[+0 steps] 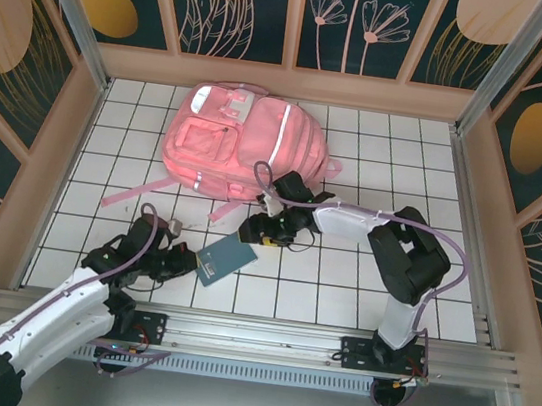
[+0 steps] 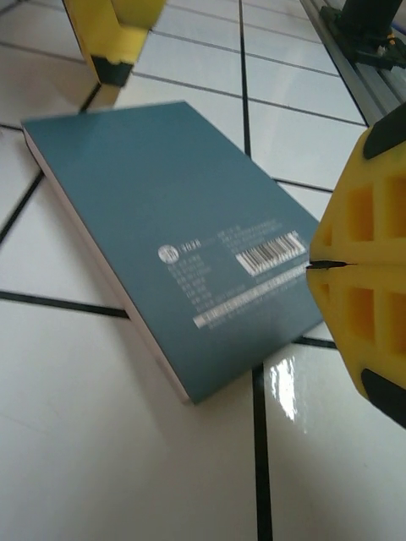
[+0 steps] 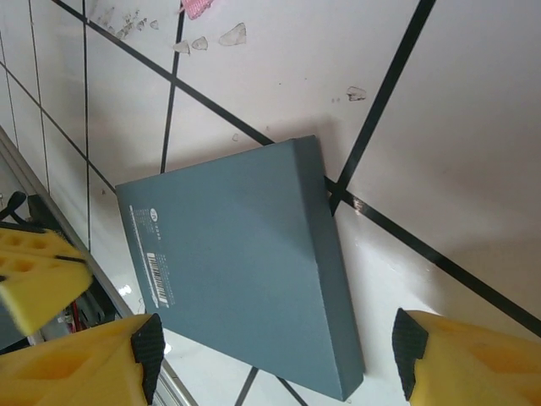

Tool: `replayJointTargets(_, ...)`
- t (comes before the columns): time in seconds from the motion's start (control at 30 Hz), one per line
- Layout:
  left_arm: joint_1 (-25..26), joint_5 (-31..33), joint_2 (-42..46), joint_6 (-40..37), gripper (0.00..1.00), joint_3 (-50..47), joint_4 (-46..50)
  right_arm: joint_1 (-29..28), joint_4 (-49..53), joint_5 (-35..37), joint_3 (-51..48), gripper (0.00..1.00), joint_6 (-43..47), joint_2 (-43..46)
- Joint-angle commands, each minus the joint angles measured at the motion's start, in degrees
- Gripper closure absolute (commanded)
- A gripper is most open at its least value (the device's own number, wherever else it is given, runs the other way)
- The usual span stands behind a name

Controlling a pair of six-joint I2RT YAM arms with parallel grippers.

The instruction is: Pack the student bag

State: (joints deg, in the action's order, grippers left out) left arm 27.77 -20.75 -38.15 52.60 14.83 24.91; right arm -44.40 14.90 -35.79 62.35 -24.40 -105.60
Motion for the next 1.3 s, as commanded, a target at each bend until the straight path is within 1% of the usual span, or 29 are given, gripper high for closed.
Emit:
replayJointTargets(0.0, 0.3, -0.4, -1.2, 1.9, 0.95, -1.2, -4.8, -0.9, 0.2, -2.7, 1.2, 0.26, -0.8, -2.0)
replayJointTargets(0.27, 0.4, -1.7, -9.2, 2.0, 0.94, -3.9, -12.4, -1.2, -0.6, -6.7, 0.5, 0.26, -0.9, -4.3)
replayJointTargets(0.4, 0.4, -1.4, -10.6, 1.6, 0.94, -4.0, -13.3, -1.3, -2.7, -12.3, 0.0, 0.26, -2.2, -5.8)
replayJointTargets(0.53, 0.4, -1.8, -11.7, 1.6, 0.95, -4.8, -14.4, -1.2, -6.7, -18.0, -1.3, 0.29, -5.2, -5.9)
replayJointTargets(0.7, 0.4, -2.2, -12.2, 1.6, 0.95, -5.4, -15.3, -0.9, -17.5, -24.9, -5.2, 0.32, -13.6, -3.5)
replayJointTargets(0.9, 0.4, -2.5, -12.5, 1.3, 0.95, -5.4, -15.4, -1.3, -25.6, -28.0, -7.7, 0.39, -20.0, -1.5)
replayJointTargets(1.07, 0.4, -2.7, -12.4, 1.3, 0.95, -5.5, -15.7, -2.1, -35.2, -30.1, -10.2, 0.44, -26.4, -0.3)
replayJointTargets(1.1, 0.4, -2.8, -12.5, 1.3, 0.95, -5.5, -15.8, -2.4, -34.4, -29.6, -9.9, 0.45, -25.8, -0.5)
replayJointTargets(1.17, 0.4, -2.7, -12.2, 1.2, 0.95, -5.0, -15.2, -2.7, -28.3, -27.0, -8.2, 0.46, -22.1, -1.4)
replayJointTargets(1.2, 0.4, -2.4, -11.5, 1.3, 0.93, -4.6, -14.4, -2.5, -24.5, -25.2, -7.2, 0.47, -19.6, -1.8)
replayJointTargets(1.27, 0.4, -0.7, -9.2, 1.6, 0.79, -3.2, -11.5, -2.2, -17.5, -20.7, -5.3, 0.47, -15.1, -2.2)
